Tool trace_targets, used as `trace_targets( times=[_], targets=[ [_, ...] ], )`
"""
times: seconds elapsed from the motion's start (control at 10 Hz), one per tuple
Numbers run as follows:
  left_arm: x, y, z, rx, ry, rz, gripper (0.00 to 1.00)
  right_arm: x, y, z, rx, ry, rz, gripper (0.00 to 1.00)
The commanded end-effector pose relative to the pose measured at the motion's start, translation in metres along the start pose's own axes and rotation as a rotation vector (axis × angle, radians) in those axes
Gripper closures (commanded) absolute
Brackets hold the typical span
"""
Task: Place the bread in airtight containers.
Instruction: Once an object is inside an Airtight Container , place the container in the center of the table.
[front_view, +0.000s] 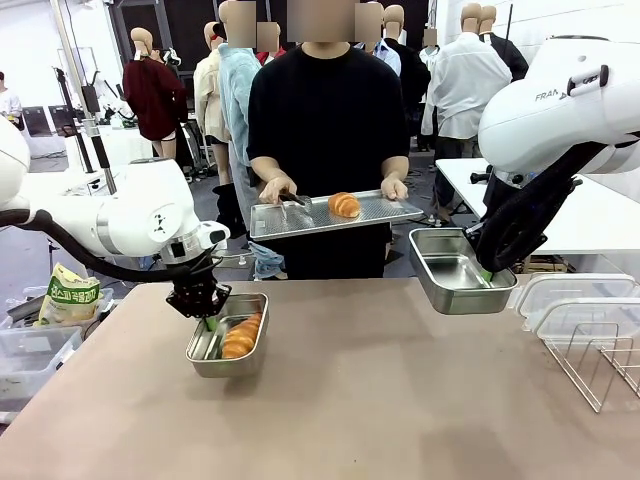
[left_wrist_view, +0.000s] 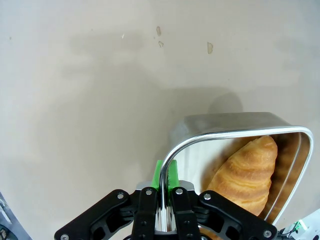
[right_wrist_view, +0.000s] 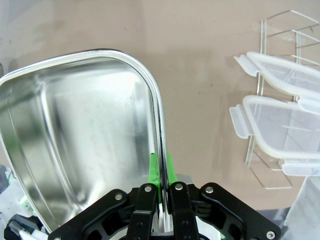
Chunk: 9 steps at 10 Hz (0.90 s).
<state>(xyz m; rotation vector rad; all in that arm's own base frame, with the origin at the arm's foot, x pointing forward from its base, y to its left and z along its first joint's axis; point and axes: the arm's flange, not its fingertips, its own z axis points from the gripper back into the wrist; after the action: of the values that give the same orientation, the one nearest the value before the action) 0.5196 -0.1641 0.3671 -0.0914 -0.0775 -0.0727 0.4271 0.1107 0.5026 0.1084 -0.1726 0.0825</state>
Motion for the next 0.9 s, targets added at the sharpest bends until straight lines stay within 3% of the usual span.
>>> trace_targets(
  times=[0.0, 0.4, 0.8],
  targets=[
    [0.01, 0.002, -0.001, 0.007, -0.014, 0.031, 1.0, 0.0, -0.001, 0.002, 0.001, -0.007, -0.001, 1.0],
    [0.019, -0.002, -0.017, 0.042, 0.023, 0.112, 1.0, 0.0, -0.001, 0.002, 0.001, -0.007, -0.001, 1.0],
    [0.025, -0.007, -0.023, 0.061, 0.062, 0.116, 1.0, 0.0, -0.001, 0.002, 0.001, -0.007, -0.001, 1.0]
  ],
)
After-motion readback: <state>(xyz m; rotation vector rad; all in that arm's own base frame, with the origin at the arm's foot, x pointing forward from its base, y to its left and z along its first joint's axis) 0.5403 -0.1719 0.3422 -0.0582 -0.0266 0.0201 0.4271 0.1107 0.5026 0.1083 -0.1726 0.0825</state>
